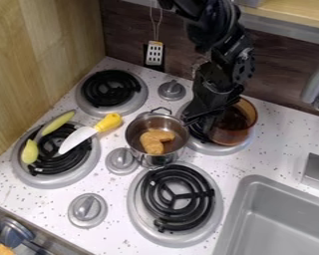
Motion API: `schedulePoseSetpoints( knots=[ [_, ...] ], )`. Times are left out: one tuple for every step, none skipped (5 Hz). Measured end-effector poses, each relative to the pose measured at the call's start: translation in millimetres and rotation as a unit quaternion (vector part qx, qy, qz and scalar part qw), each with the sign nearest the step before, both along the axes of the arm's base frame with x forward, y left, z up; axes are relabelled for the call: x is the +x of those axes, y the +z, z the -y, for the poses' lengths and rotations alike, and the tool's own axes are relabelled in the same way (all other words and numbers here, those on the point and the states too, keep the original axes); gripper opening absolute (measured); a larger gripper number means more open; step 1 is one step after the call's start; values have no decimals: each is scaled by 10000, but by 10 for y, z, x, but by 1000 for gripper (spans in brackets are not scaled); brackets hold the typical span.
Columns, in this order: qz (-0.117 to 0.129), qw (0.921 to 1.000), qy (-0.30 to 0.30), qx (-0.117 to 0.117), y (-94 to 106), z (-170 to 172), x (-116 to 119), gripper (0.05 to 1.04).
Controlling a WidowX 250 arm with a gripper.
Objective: Move the orange pot to the bottom right burner
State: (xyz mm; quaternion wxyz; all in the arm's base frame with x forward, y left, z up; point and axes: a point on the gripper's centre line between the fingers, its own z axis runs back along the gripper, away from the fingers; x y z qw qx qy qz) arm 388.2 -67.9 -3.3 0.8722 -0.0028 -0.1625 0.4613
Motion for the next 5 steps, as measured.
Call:
schedulePoseSetpoints(
  knots=[
    [36, 10000, 27, -66, 221, 120, -82, 72],
    [86, 9992, 167, -359, 425, 194, -251, 72],
    [-13, 9983, 291, -514, 611, 326, -425, 72],
    [-258, 9974, 555, -367, 556, 290, -711, 72],
    [-376, 9942, 965, -292, 587, 269, -998, 72]
  ],
)
